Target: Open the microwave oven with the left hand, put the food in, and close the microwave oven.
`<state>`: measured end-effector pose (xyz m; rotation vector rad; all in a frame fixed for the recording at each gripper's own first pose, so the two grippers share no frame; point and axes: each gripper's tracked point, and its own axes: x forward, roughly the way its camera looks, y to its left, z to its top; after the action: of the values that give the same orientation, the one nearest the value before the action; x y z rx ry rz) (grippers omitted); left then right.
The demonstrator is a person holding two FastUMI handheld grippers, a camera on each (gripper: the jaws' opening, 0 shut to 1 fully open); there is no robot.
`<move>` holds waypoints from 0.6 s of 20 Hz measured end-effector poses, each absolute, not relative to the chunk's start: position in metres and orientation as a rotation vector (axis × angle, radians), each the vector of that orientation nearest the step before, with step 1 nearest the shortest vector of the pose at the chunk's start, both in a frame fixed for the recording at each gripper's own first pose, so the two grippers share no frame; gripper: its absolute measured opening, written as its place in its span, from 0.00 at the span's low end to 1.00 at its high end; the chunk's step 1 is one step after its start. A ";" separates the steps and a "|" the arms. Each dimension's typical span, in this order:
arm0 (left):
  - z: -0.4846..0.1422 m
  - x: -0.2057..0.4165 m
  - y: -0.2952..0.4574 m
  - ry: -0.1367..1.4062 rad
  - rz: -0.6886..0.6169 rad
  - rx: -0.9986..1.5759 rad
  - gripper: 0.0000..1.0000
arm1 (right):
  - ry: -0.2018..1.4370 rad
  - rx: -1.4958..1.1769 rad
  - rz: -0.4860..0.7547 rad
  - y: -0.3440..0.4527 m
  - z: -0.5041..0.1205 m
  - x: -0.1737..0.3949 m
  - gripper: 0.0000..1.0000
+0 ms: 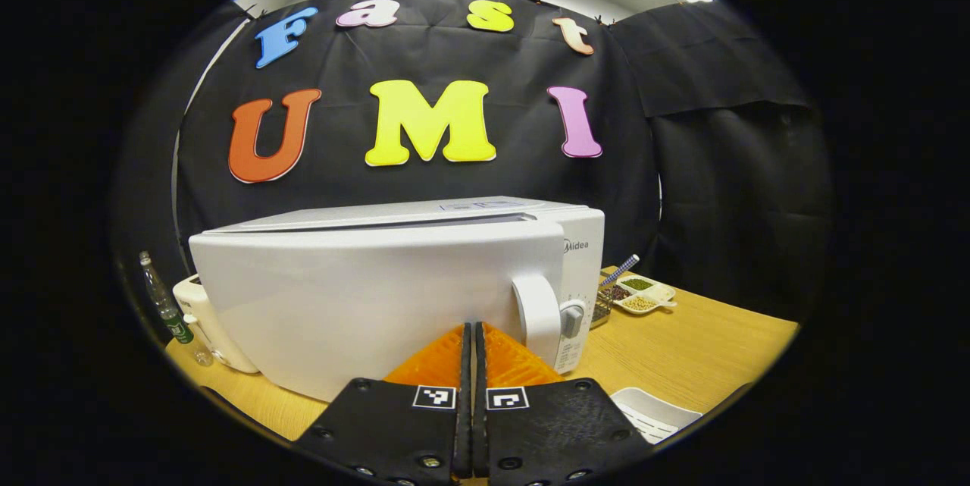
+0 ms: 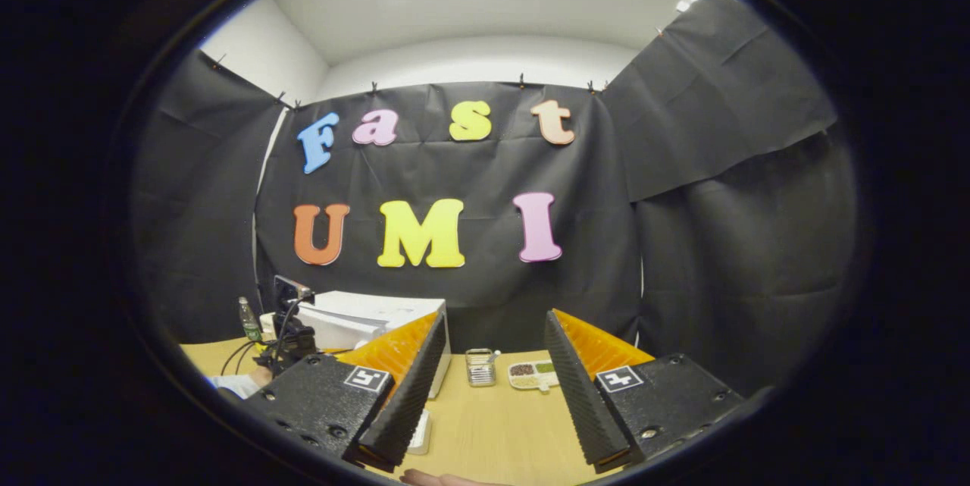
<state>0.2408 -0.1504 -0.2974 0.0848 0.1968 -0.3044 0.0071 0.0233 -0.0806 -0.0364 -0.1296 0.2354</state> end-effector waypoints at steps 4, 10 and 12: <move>-0.303 0.270 -0.147 0.264 -0.220 0.000 0.01 | -0.150 -0.074 0.222 0.016 -0.072 -0.011 0.85; -0.303 0.271 -0.149 0.227 -0.189 0.049 0.02 | -0.155 -0.097 0.210 0.011 -0.068 -0.028 0.84; -0.304 0.270 -0.149 0.236 -0.173 0.063 0.02 | -0.157 -0.099 0.210 0.011 -0.067 -0.032 0.85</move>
<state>0.2704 -0.1488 -0.3041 0.0630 0.2365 -0.1726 -0.0321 0.0113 -0.0669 -0.0993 -0.1569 0.2097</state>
